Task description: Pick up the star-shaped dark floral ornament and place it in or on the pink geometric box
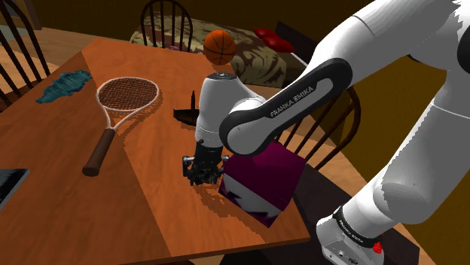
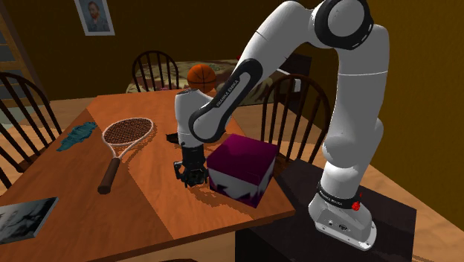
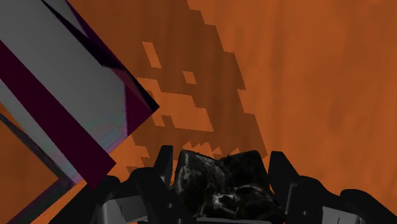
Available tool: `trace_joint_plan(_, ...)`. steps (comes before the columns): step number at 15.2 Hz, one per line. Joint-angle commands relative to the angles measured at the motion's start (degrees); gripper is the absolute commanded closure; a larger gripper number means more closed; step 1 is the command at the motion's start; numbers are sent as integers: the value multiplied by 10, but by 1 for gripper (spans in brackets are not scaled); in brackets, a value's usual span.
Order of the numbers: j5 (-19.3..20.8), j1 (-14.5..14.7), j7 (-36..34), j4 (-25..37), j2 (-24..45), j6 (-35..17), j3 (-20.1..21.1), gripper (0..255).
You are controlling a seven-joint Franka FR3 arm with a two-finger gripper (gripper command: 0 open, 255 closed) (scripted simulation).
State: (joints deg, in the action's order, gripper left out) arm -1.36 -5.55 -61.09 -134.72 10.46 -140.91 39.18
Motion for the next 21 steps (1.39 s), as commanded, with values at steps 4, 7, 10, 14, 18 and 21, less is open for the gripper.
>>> trace_joint_plan(4, 0, 0, 0, 0, 0, 0, 0, 255)
trace_joint_plan(7, 0, -1, 1, 0, 0, 0, 0, 255)
trace_joint_plan(10, -20, -7, 13, 4, -23, 23, 7, 255)
trace_joint_plan(14, -45, -12, 28, 11, -53, 54, 13, 255)
trace_joint_plan(18, -66, -16, 41, 21, -81, 86, 16, 255)
trace_joint_plan(21, -80, -18, 49, 29, -100, 111, 16, 255)
